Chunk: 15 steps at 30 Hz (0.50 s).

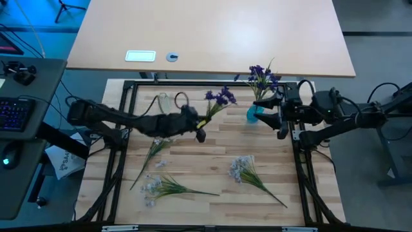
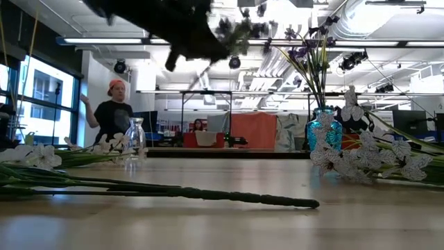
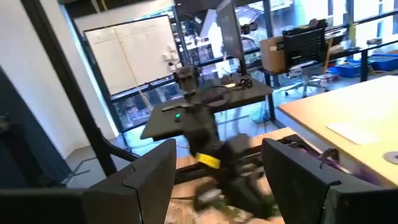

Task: Sort flowers into vase by color
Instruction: Put the purple flowers into the blue flower vase

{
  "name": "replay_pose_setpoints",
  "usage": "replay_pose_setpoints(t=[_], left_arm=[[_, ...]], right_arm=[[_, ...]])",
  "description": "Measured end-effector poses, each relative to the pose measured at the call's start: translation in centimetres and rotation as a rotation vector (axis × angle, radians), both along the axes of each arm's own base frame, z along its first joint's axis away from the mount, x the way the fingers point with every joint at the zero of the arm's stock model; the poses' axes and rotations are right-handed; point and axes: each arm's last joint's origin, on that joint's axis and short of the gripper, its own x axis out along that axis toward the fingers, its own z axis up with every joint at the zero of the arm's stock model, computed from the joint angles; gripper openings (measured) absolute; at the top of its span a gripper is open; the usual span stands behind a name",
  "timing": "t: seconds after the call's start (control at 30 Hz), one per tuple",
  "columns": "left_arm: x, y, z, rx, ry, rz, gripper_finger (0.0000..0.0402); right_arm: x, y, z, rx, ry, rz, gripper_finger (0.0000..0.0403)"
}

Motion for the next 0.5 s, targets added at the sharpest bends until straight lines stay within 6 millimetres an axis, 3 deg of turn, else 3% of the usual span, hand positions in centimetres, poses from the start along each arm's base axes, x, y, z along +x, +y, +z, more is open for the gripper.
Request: replay_pose_setpoints(t=[0.1, 0.2, 0.27, 0.33, 0.5], left_arm=[[-0.6, -1.6, 1.7, 0.0, -0.167, -0.064, 0.0002], [-0.3, -2.3, 3.5, 0.21, -0.302, -0.152, 0.0001], [0.7, -2.0, 4.1, 0.392, -0.349, -0.189, 0.0001], [2.1, -1.3, 3.9, 0.459, -0.372, -0.208, 0.0001], [6.7, 1.5, 2.4, 0.314, -0.532, -0.277, 0.0001]], right_arm=[[-0.5, -0.1, 0.1, -0.03, -0.003, -0.022, 0.0232], [-0.8, -0.3, 0.3, -0.077, -0.005, -0.081, 0.0232], [-0.9, -0.4, 0.4, -0.116, -0.007, -0.131, 0.0232], [-0.9, -0.5, 0.6, -0.148, -0.015, -0.17, 0.0232], [-1.0, -0.7, 0.9, -0.204, -0.027, -0.229, 0.0232]])
